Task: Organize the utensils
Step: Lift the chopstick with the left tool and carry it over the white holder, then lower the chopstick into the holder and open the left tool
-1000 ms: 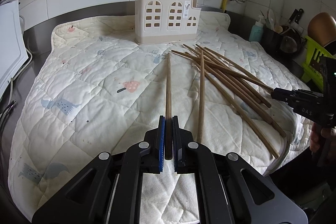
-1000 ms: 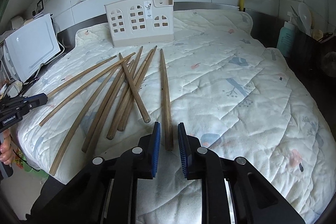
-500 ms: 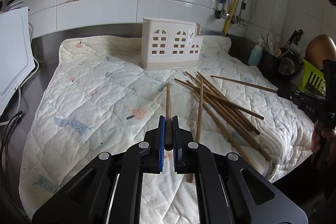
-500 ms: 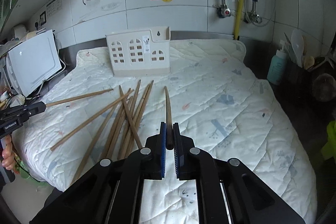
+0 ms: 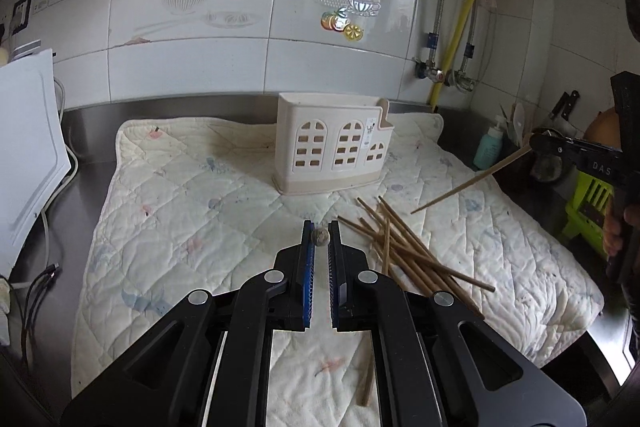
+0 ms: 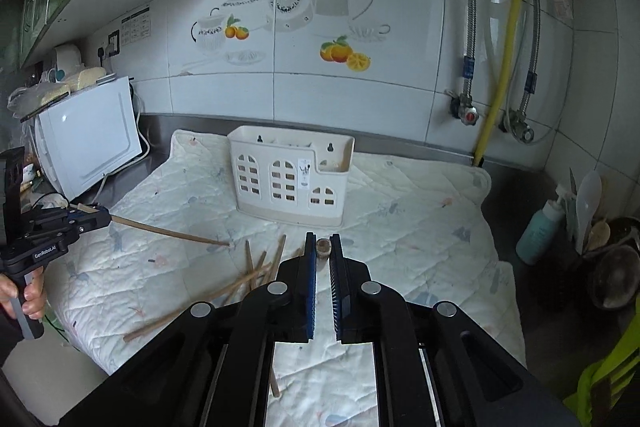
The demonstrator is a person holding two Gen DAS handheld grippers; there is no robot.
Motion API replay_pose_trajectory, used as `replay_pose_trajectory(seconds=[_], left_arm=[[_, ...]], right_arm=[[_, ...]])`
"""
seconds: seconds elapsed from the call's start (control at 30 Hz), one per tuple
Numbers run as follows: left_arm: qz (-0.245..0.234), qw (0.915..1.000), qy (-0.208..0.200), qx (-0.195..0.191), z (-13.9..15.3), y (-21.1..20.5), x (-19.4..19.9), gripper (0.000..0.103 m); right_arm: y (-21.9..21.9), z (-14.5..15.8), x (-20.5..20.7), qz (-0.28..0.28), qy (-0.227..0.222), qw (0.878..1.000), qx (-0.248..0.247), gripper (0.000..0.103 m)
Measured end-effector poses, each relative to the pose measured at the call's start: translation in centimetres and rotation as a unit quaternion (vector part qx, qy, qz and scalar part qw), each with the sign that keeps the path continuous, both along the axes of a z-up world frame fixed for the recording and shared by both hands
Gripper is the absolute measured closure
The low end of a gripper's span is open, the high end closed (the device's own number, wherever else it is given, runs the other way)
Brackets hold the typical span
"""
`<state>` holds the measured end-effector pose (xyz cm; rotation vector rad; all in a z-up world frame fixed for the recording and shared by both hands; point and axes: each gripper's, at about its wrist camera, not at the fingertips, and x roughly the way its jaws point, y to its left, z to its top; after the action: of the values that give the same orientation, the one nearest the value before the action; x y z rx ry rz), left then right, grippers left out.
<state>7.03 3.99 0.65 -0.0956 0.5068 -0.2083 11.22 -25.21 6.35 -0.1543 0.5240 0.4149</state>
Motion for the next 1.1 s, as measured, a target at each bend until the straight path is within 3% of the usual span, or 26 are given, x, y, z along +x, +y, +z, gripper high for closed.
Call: replay_pose_trajectory(seconds=[0.17,0.53,0.87,0.97,1.1], left_arm=[[0.013,0.9997,-0.017,-0.011,3.2,0.4,2.4,0.098],[0.005,0.9984,-0.054,0.013,8.8,-1.2,6.5,0.098],[0.014,0.9901,-0.138,0.024,16.7,-2.1,10.4,0.098],[0.025,0.9871,-0.155,0.030,17.8,-2.5,12.3,0.098],[0.038,0.9880,-0.147,0.027,17.7,-2.9,15.3,0.098]], right_arm=[[0.0,4.4,2.8,0.014,-0.004,1.000,0.011,0.097],[2.3,11.9,11.0,0.024,0.000,1.000,-0.003,0.097],[6.2,8.2,17.4,0.026,0.059,0.997,-0.049,0.097],[6.7,7.0,18.1,0.026,0.066,0.996,-0.055,0.097],[6.9,5.9,18.9,0.027,0.072,0.995,-0.062,0.097]])
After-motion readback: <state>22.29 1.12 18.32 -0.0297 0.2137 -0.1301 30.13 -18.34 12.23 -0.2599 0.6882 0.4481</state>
